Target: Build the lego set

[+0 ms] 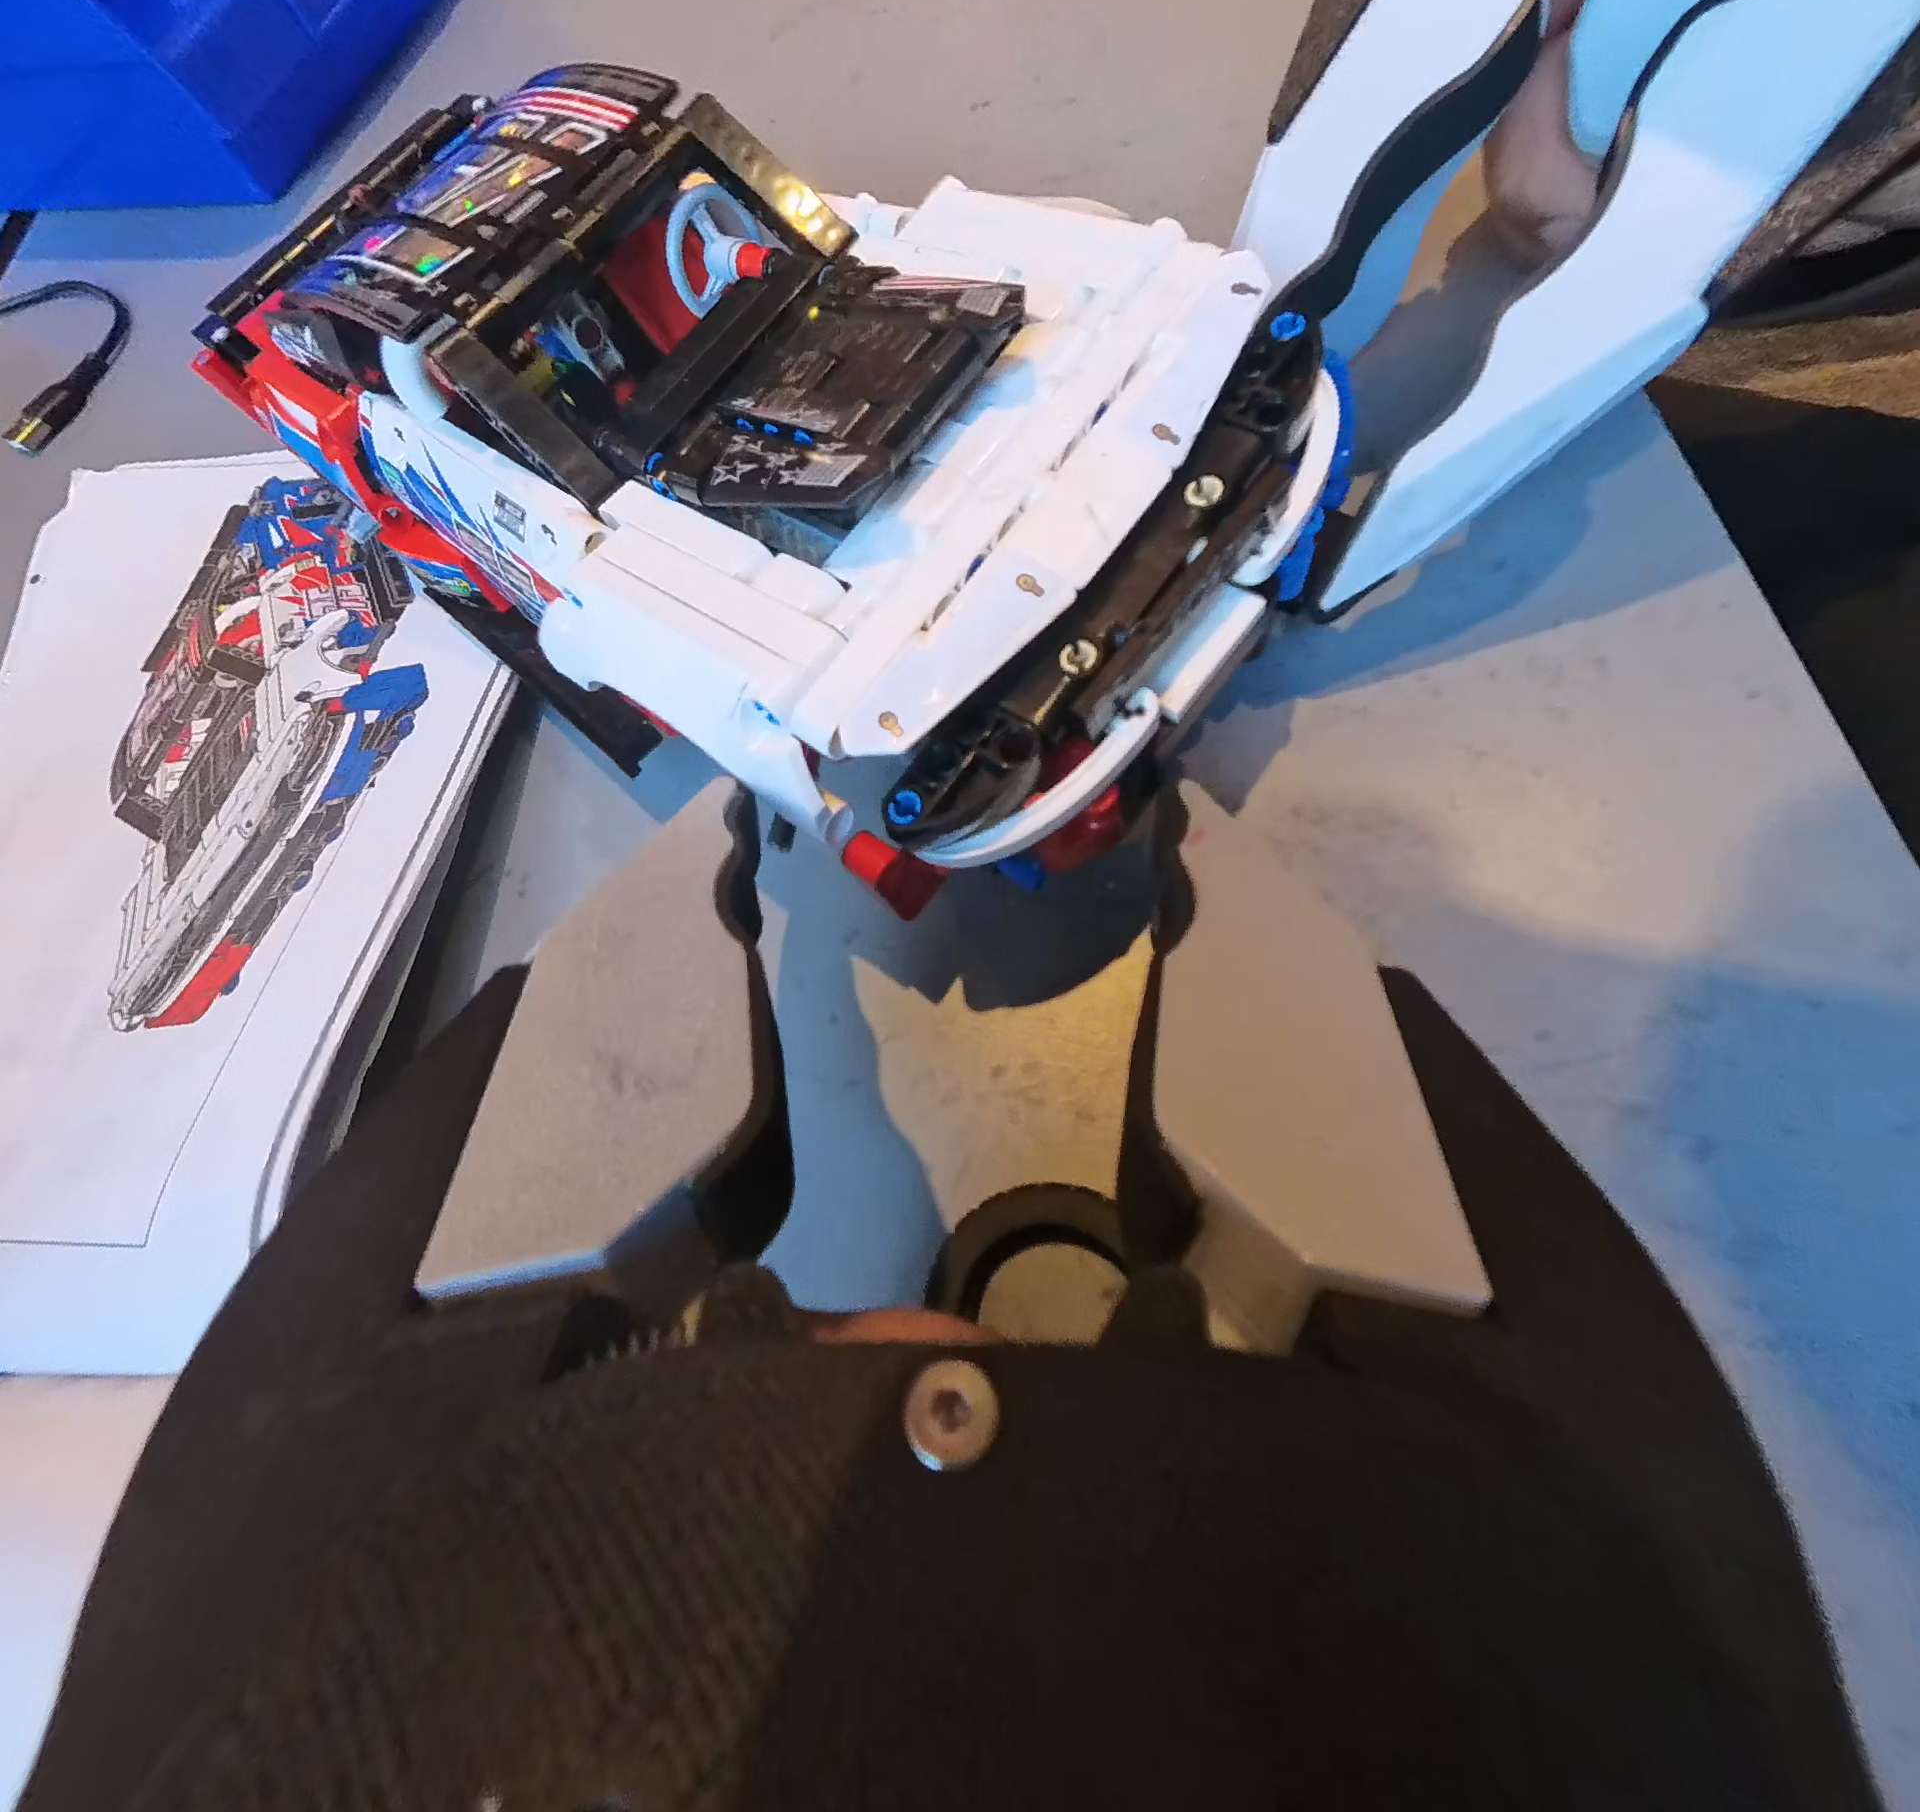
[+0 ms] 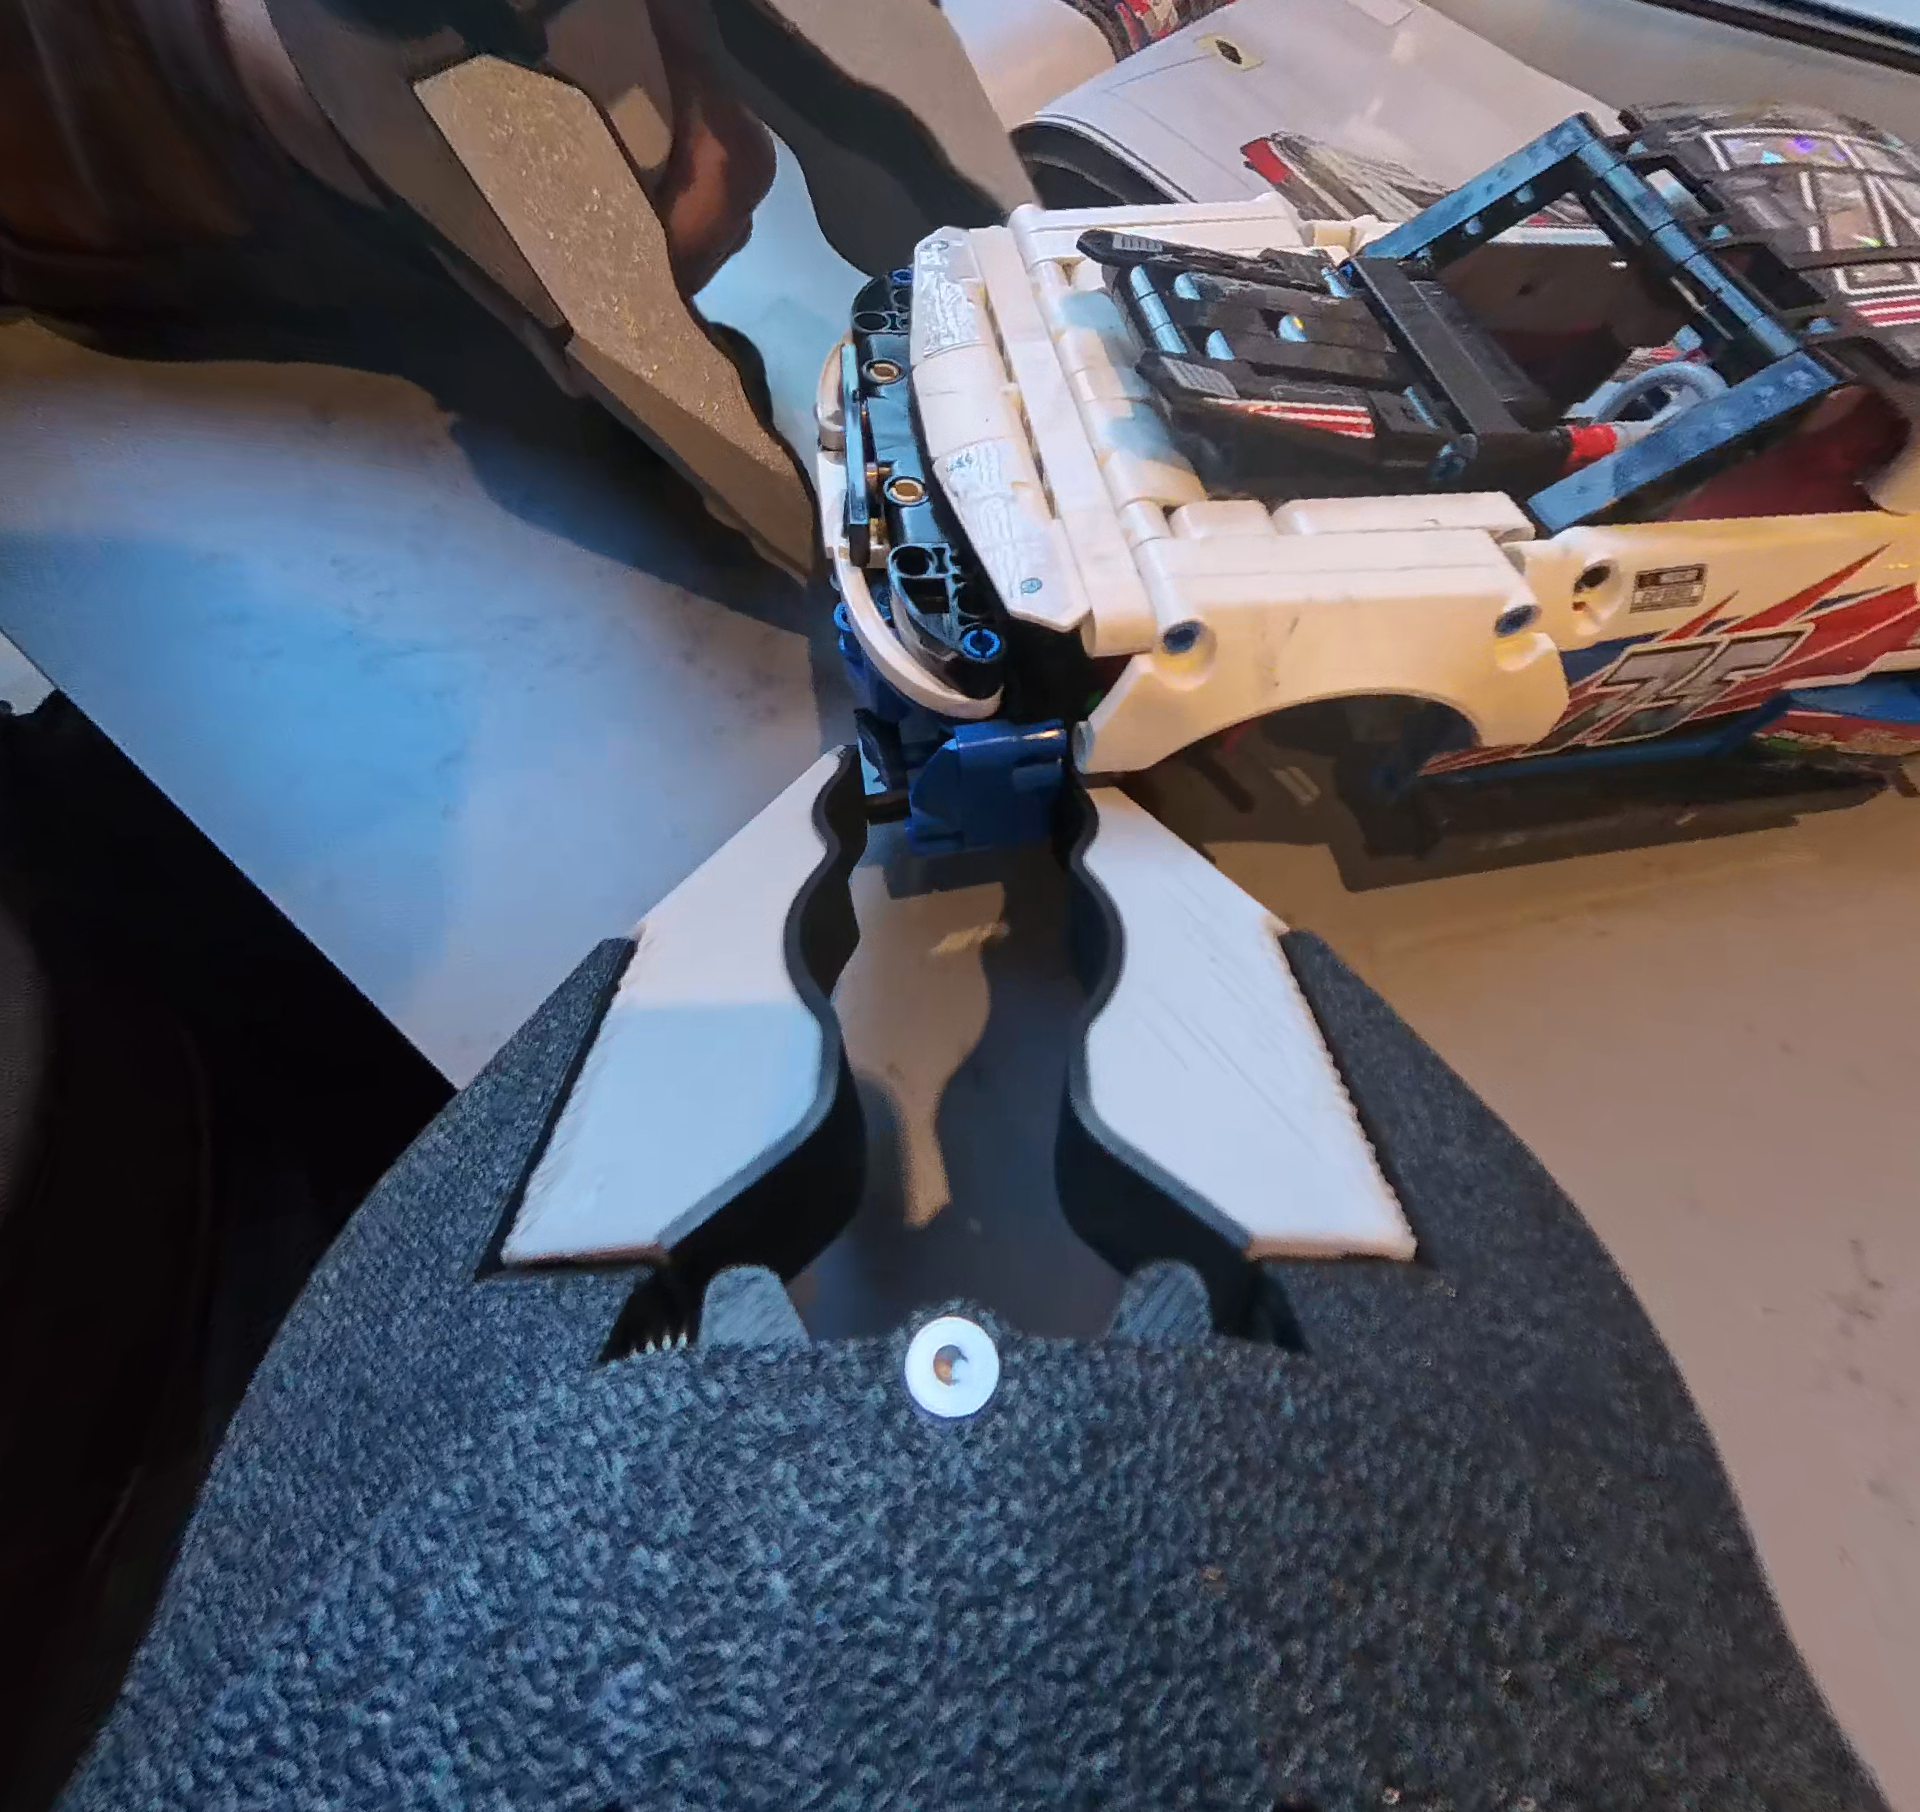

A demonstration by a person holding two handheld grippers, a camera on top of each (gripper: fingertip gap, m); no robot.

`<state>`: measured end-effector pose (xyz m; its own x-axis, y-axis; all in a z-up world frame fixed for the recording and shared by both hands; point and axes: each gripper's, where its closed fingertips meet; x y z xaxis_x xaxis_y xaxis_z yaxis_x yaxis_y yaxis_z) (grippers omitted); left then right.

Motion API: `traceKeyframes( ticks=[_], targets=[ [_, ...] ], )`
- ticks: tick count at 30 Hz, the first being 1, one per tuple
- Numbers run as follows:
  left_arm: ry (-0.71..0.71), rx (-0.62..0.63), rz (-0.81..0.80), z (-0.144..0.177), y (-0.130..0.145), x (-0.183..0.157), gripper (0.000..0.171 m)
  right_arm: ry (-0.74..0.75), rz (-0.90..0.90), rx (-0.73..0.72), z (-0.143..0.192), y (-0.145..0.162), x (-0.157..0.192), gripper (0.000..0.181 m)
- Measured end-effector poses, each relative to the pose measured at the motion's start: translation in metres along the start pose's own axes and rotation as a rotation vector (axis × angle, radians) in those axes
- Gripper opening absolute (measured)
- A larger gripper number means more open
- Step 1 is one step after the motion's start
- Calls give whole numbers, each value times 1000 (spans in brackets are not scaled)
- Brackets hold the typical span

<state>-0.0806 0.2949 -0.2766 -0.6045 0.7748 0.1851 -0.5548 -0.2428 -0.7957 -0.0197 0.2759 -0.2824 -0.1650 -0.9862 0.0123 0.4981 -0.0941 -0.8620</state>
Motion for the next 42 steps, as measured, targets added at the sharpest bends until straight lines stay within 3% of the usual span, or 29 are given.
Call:
traceKeyframes(
  ticks=[4, 6, 11, 14, 18, 21, 26, 31, 34, 40, 42],
  targets=[
    [-36, 16, 15, 5, 5, 0, 74, -30, -33, 9, 1, 1, 0, 37],
    [-61, 5, 50, 11, 5, 0, 79, -21, 8, 30, 2, 5, 2, 45],
    [-152, -28, 156, 21, 1, -6, 84, 45, 55, 15, 6, 6, -2, 37],
    [-186, -19, 103, 15, -7, -21, 89, 13, 15, -17, 8, 2, -2, 36],
    [-214, 49, 121, 0, -5, -17, 105, -55, -44, -25, 9, 1, -1, 34],
    [-254, 59, 155, -3, -6, -10, 99, -63, -40, -23, 9, 1, -1, 34],
    [-298, 67, 166, -6, -9, -14, 110, -37, -24, -33, 9, 0, -1, 35],
    [-340, 27, 208, -5, -17, -10, 106, -14, -2, -32, 8, 0, -1, 36],
    [-376, 58, 195, -9, -16, -12, 114, -128, 8, 10, 8, 5, 9, 54],
    [-389, 59, 231, -10, -18, -14, 117, -319, -49, 25, 16, 7, 14, 56],
    [-401, 65, 224, -10, -17, -14, 116, -359, -70, 45, 20, 9, 11, 48]
  ],
)
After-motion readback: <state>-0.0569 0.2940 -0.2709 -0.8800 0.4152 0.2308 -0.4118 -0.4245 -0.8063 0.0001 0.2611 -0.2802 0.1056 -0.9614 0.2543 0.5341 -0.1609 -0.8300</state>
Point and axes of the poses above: each gripper's, where its closed fingertips meet, z back along the fingers, y out of its underside, x = y × z across the jaws
